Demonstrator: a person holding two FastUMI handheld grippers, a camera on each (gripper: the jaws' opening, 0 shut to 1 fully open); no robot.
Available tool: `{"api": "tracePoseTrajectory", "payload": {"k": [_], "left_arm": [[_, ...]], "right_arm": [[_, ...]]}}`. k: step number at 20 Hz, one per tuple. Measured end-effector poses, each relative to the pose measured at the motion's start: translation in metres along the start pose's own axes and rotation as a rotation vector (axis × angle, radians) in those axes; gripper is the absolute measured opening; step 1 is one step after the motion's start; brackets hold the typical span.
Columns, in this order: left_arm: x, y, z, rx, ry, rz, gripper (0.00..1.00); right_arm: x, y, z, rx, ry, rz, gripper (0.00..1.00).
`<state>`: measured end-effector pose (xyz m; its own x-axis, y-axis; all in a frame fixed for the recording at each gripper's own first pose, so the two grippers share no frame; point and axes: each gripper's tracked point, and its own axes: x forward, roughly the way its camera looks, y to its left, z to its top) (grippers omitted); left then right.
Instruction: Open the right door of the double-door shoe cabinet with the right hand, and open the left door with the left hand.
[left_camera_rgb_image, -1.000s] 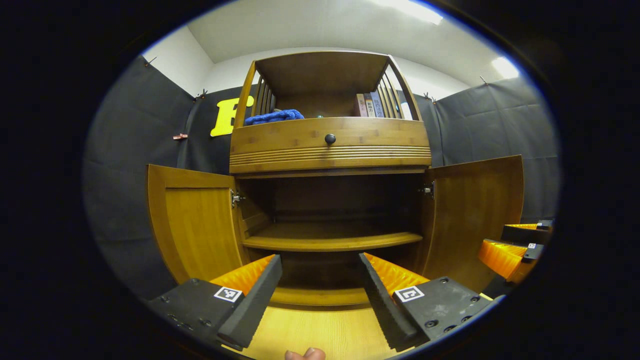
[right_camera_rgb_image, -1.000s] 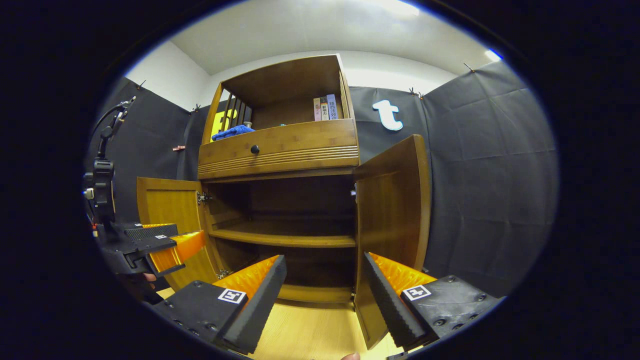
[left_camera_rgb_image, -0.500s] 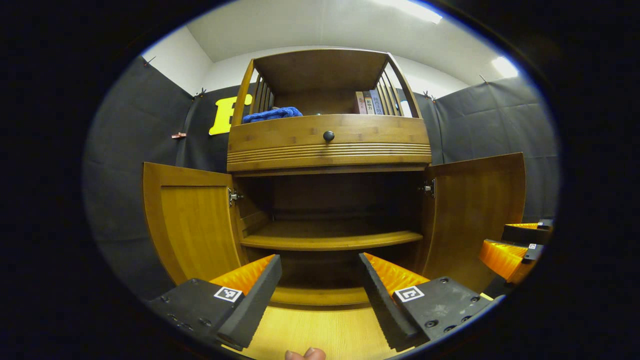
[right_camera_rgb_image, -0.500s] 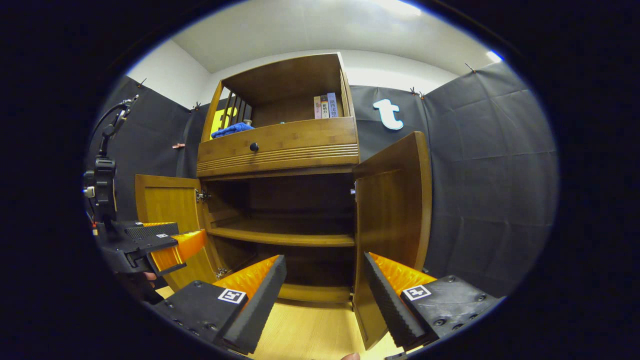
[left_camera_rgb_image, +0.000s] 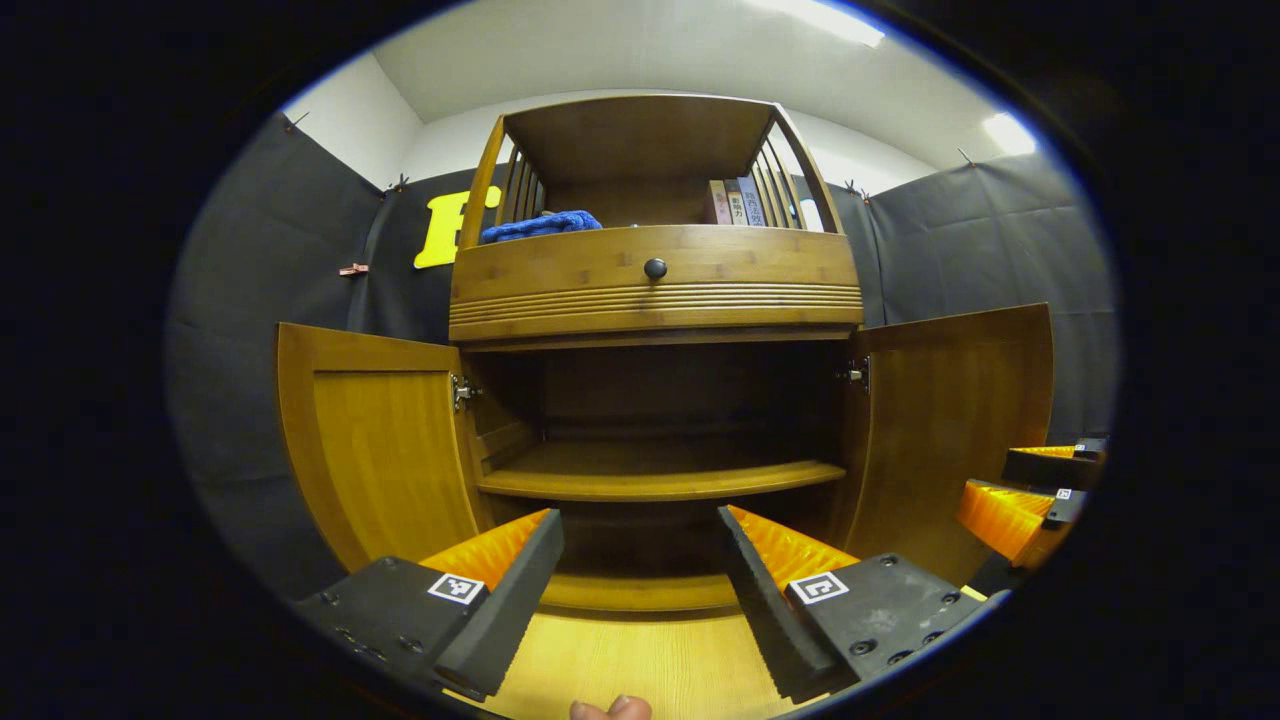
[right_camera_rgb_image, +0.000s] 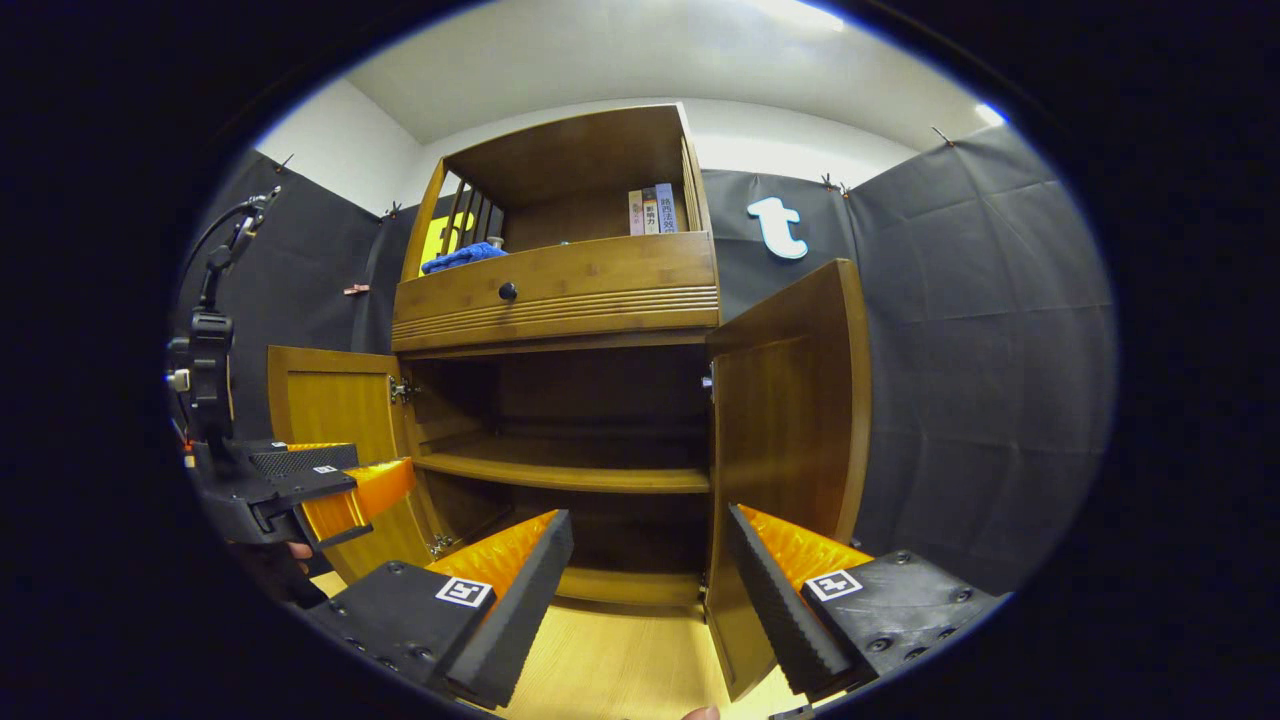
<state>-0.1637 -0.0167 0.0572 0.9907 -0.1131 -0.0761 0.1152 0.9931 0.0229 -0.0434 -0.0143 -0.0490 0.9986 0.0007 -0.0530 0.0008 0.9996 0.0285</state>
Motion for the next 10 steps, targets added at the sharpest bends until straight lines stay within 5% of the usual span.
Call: {"api": "tracePoseTrajectory", "payload": {"k": [10], "left_arm": [[-0.0005,0.0042,0.0049,-0.002,-0.006,0.002,0.93]], "right_arm": [[0.0008,0.0029,0.0034,-0.011,-0.011,0.003,0.92]]}}
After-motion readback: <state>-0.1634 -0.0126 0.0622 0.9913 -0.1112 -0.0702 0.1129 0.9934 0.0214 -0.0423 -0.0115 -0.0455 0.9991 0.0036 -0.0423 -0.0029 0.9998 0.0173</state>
